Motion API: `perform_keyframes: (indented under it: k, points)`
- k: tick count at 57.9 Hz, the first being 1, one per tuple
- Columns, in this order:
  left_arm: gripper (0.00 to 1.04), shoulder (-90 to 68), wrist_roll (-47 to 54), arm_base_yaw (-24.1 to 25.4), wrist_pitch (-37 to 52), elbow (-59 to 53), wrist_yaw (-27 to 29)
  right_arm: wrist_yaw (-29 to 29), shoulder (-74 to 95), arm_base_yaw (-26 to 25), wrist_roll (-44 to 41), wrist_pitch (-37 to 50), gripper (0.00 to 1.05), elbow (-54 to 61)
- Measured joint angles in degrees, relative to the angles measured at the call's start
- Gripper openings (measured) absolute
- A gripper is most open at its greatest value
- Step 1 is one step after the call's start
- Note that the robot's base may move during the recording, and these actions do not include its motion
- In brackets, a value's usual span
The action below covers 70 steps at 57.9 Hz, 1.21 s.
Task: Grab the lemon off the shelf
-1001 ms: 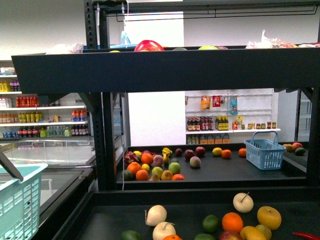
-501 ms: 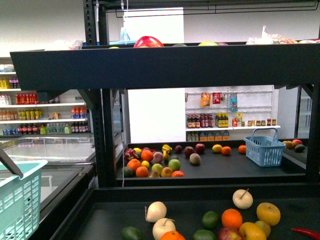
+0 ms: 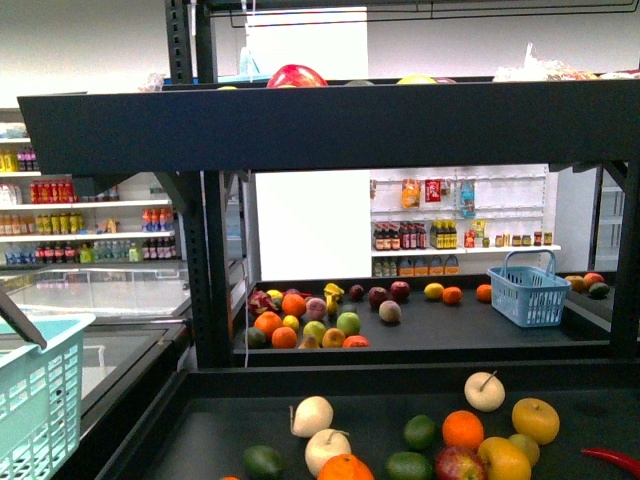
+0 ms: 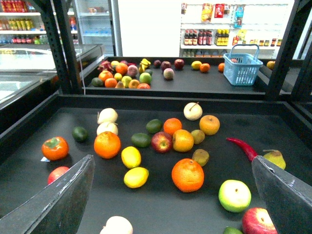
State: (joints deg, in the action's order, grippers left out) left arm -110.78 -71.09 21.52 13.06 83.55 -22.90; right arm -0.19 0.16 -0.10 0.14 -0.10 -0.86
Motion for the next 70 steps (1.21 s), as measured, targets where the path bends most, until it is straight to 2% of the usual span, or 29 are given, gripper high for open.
perform_keyframes:
  k: [5, 12, 17, 20, 34, 47, 58, 70]
  points:
    - [0.67, -0.07, 0.52, 0.02, -0.42, 0.0, 0.11, 0.0, 0.0, 0.0, 0.0, 0.0, 0.97, 0.0]
    - [0.39, -0.07, 1.84, 0.2, -1.29, 0.02, 0.79, 0.0, 0.0, 0.0, 0.0, 0.0, 0.97, 0.0]
    - [0.26, -0.13, 1.38, 0.28, -1.29, 0.02, 0.85, 0.0, 0.0, 0.0, 0.0, 0.0, 0.97, 0.0]
    - [0.21, -0.13, 0.0, 0.28, -1.31, 0.0, 0.9, 0.0, 0.0, 0.0, 0.0, 0.0, 0.97, 0.0]
    - [0.17, 1.11, 3.23, 0.13, -2.6, -0.42, 0.09, 0.0, 0.0, 0.0, 0.0, 0.0, 0.97, 0.0]
    - [0.15, 6.19, 11.87, -1.25, -4.28, -3.19, -3.26, 0.0, 0.0, 0.0, 0.0, 0.0, 0.97, 0.0]
    - [0.12, 13.84, 19.32, -6.12, -6.82, -5.99, -8.81, 0.0, 0.0, 0.0, 0.0, 0.0, 0.97, 0.0]
    - [0.1, 17.94, 22.56, -12.0, -7.5, -8.63, -12.5, 0.0, 0.0, 0.0, 0.0, 0.0, 0.97, 0.0]
